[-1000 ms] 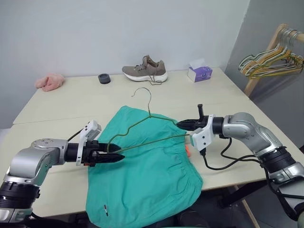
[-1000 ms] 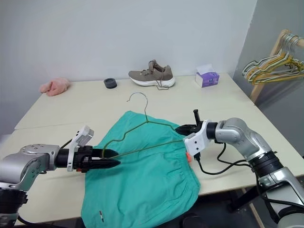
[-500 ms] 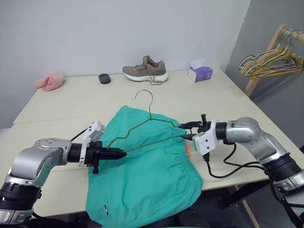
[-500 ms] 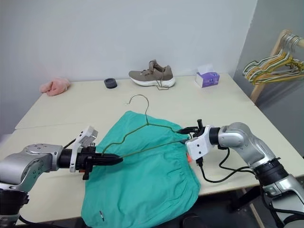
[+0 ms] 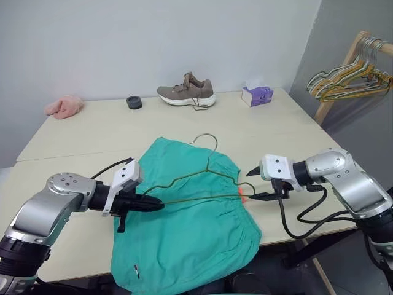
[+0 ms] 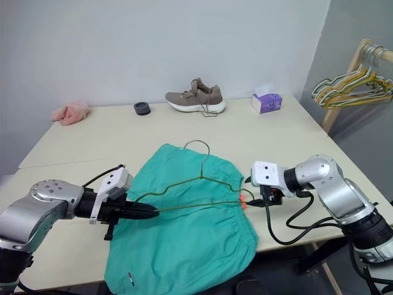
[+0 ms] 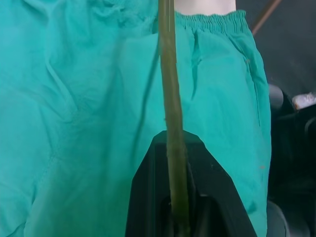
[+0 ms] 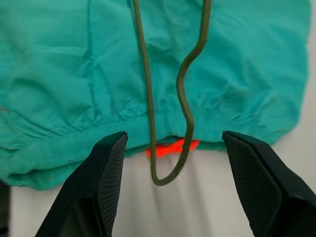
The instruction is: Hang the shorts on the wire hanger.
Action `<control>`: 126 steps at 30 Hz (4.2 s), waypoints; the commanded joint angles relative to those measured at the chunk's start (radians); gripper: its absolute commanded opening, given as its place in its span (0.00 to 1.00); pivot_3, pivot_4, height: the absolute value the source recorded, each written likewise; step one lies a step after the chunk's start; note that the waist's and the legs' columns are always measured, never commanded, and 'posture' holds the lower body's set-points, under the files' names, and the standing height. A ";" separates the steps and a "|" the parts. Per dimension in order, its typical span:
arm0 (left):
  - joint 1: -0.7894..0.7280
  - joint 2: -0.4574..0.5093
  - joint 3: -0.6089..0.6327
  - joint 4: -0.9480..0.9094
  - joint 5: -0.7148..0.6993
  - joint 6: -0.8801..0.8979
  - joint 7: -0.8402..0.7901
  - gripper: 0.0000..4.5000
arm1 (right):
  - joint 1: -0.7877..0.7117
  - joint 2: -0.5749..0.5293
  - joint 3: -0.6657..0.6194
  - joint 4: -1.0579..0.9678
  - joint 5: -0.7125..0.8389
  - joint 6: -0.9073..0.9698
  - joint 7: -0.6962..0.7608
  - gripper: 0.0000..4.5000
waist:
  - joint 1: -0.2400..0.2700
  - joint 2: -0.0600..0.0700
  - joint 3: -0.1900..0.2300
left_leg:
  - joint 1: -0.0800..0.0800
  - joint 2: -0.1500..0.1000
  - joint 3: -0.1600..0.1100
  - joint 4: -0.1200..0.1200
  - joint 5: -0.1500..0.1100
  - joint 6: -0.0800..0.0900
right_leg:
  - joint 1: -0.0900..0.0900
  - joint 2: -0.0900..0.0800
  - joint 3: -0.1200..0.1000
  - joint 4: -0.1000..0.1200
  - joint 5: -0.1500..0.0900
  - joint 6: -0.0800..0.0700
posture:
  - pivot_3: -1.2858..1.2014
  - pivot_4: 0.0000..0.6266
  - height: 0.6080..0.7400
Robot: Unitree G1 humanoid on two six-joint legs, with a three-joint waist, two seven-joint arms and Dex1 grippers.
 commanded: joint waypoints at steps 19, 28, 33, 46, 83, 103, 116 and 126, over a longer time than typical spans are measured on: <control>0.019 -0.014 0.021 -0.044 -0.001 -0.065 0.000 0.00 | -0.005 0.047 0.088 -0.035 0.016 0.205 0.016 0.01 | 0.001 0.000 0.000 | -0.001 0.000 0.000 0.000 0.000 0.000 | -0.001 0.000 0.000 0.000 0.000 0.000 | 0.47 0.00 1.00; 0.031 -0.020 0.020 -0.046 -0.005 -0.066 -0.011 0.00 | 0.023 0.043 0.055 -0.046 0.037 0.169 0.016 0.01 | 0.000 0.000 0.000 | -0.001 0.000 0.000 0.000 0.000 0.000 | -0.001 0.000 0.000 0.000 0.000 0.000 | 0.46 0.00 1.00; 0.028 -0.023 0.019 -0.045 -0.001 -0.069 -0.008 0.00 | 0.030 0.022 0.049 -0.060 0.036 0.173 0.023 0.31 | 0.000 0.000 0.000 | -0.001 0.000 0.000 0.000 0.000 0.000 | -0.001 0.000 0.000 0.000 0.000 0.001 | 0.46 0.00 1.00; 0.022 -0.019 0.017 -0.062 -0.004 -0.070 -0.003 0.00 | -0.022 0.080 0.130 0.021 -0.029 0.218 -0.020 0.53 | 0.000 0.000 0.000 | -0.001 0.000 0.000 0.000 0.000 0.000 | -0.001 0.000 0.000 0.000 0.000 0.000 | 0.47 0.00 1.00; 0.079 -0.075 0.292 0.210 -0.094 0.049 0.157 0.57 | 0.232 -0.056 -0.172 -0.058 0.143 0.407 -0.090 0.00 | -0.002 -0.001 0.000 | -0.002 0.000 -0.001 0.000 0.000 0.000 | -0.001 -0.001 -0.001 0.000 0.000 0.000 | 0.45 0.00 1.00; -0.008 -0.156 0.147 0.165 0.007 -0.152 0.141 0.57 | 0.828 -0.076 -0.622 -0.272 0.443 0.723 -0.240 0.00 | -0.062 -0.002 -0.005 | 0.010 0.000 0.001 0.000 0.000 0.000 | 0.011 0.004 0.001 -0.001 0.000 0.001 | 0.42 0.00 1.00; -0.094 -0.172 0.126 0.287 0.109 -0.307 0.172 0.99 | 0.802 -0.227 -0.487 -0.238 0.475 0.640 -0.156 0.00 | -0.078 -0.004 -0.004 | 0.007 0.000 0.001 -0.001 0.000 0.000 | 0.009 0.004 0.002 -0.003 -0.001 0.001 | 0.42 0.00 1.00; -0.101 -0.185 0.141 0.310 0.135 -0.352 0.215 0.99 | 0.717 -0.285 -0.417 -0.221 0.449 0.516 -0.119 0.00 | -0.077 -0.006 -0.003 | 0.007 0.000 0.001 -0.001 0.000 0.000 | 0.008 0.003 0.001 -0.003 -0.001 0.001 | 0.43 0.00 1.00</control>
